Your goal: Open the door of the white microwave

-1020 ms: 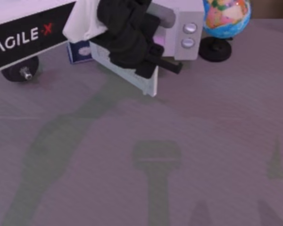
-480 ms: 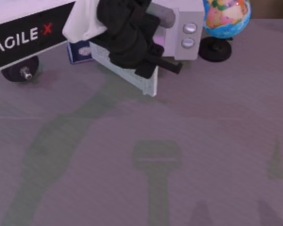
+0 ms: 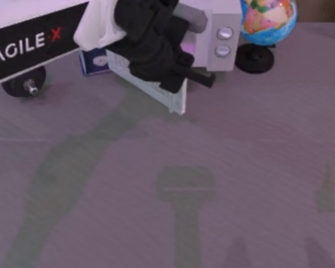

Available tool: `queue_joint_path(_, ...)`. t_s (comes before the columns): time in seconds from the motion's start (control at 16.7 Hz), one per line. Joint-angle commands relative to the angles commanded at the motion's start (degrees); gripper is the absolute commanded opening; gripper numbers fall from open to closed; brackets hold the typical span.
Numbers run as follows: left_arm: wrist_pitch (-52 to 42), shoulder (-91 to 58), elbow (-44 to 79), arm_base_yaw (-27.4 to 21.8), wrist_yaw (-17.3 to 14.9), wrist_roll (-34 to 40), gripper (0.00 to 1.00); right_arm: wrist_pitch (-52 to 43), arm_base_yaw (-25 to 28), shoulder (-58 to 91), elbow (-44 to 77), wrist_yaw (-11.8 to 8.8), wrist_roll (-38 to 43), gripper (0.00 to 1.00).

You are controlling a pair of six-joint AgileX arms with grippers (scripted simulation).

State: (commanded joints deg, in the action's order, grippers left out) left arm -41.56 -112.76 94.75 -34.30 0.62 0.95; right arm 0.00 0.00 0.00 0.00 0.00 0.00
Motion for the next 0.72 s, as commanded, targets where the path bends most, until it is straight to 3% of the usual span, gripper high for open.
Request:
queue_joint_path(0.54,1.2,4.0,-5.5,2.4,-4.6,-7.8,0.0,0.0,0.0,0.0,0.0,0.0,0.0,1.0)
queue_joint_path(0.72,1.2,4.2,-5.7,2.5,-4.7,-8.1,0.0,0.0,0.0,0.0,0.0,0.0,0.0,1.0)
